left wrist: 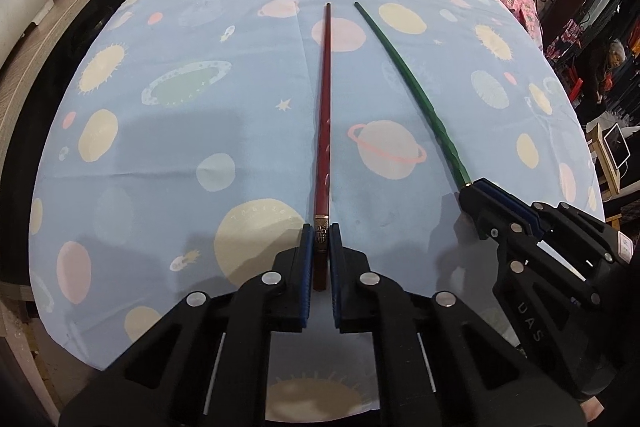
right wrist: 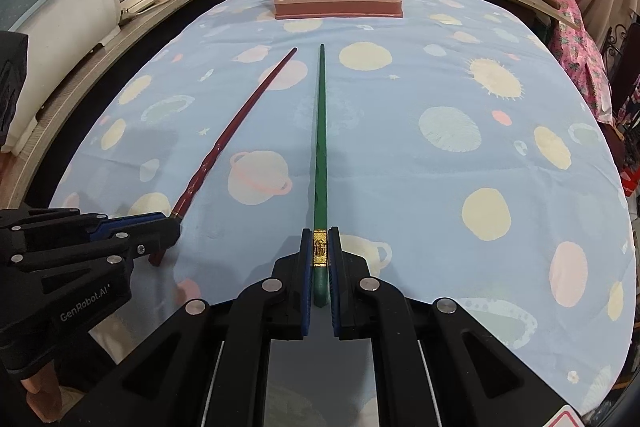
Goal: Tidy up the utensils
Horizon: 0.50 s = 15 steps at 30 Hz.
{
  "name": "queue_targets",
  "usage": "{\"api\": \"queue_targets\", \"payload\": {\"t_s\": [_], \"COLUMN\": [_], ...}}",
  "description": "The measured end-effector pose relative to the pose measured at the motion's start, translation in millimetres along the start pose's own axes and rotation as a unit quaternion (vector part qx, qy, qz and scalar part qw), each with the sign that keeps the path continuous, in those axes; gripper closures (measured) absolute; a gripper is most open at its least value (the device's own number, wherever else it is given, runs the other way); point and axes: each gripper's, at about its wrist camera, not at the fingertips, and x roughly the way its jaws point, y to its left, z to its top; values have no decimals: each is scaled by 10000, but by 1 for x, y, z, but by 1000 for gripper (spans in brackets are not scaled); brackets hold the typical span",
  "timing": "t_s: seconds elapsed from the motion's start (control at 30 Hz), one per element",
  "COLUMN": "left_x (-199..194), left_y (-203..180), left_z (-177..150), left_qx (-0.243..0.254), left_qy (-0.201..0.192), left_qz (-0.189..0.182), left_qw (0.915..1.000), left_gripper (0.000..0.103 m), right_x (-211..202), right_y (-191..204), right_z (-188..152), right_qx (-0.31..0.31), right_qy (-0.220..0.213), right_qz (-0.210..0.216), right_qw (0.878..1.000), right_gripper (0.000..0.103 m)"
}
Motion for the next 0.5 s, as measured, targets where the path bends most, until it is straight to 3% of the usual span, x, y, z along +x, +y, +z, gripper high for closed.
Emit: {"api": "queue_targets", "payload": {"t_s": [0.23, 0.5], "left_x": [-24, -59], "left_y": [7, 15], "left_z": [11, 35], "left_qx": [-113, -281], "left_qy": [-315, -711], "left_qz": [-19, -87], "left_qw": [9994, 9970], "left_gripper": [96, 96], "right_x": [-11, -39], "right_y": [0, -7], "right_z": [13, 51], "right_qx": [18, 100], "right_qy": [-183, -673], "right_qz": [81, 116], "right_qw": [9998, 9976], "right_gripper": [96, 96]}}
